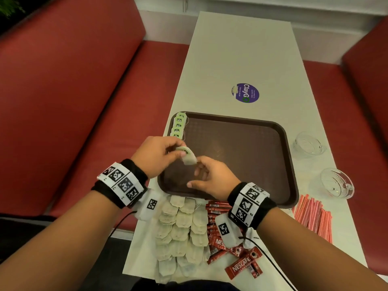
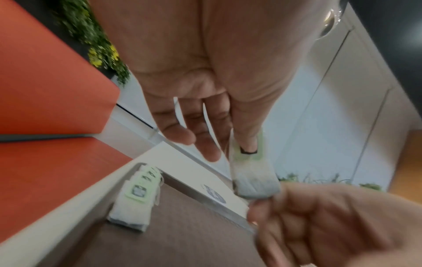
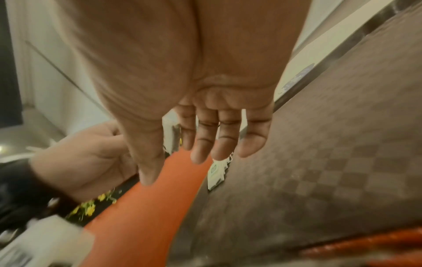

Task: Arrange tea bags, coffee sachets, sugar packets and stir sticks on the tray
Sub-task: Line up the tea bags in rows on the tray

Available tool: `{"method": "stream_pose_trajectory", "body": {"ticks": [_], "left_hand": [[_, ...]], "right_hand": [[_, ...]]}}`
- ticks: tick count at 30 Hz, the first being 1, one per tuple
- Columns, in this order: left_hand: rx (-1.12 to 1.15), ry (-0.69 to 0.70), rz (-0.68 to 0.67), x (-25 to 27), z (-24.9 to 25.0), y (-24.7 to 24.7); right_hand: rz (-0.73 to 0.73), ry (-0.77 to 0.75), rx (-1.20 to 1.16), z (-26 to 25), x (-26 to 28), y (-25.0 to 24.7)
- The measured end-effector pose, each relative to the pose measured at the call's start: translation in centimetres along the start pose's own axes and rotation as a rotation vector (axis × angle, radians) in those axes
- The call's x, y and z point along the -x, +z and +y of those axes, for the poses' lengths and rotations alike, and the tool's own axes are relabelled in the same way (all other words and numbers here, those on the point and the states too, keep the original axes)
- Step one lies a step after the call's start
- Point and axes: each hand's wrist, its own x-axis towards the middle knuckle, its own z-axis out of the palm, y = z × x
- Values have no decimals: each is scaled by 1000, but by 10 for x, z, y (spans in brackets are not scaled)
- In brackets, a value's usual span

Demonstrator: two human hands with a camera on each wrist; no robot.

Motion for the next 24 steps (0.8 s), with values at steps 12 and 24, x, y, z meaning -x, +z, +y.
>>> {"method": "stream_pose_trajectory", "body": {"ticks": [12,24], "left_hand": [[-432,-251,-274,-60,-54,4],[-445,-372,-98,-83,-54,16]], "right_hand": [[-470,-187,582,-19,-8,31],[-355,-257,519,-7,-11,42]]}}
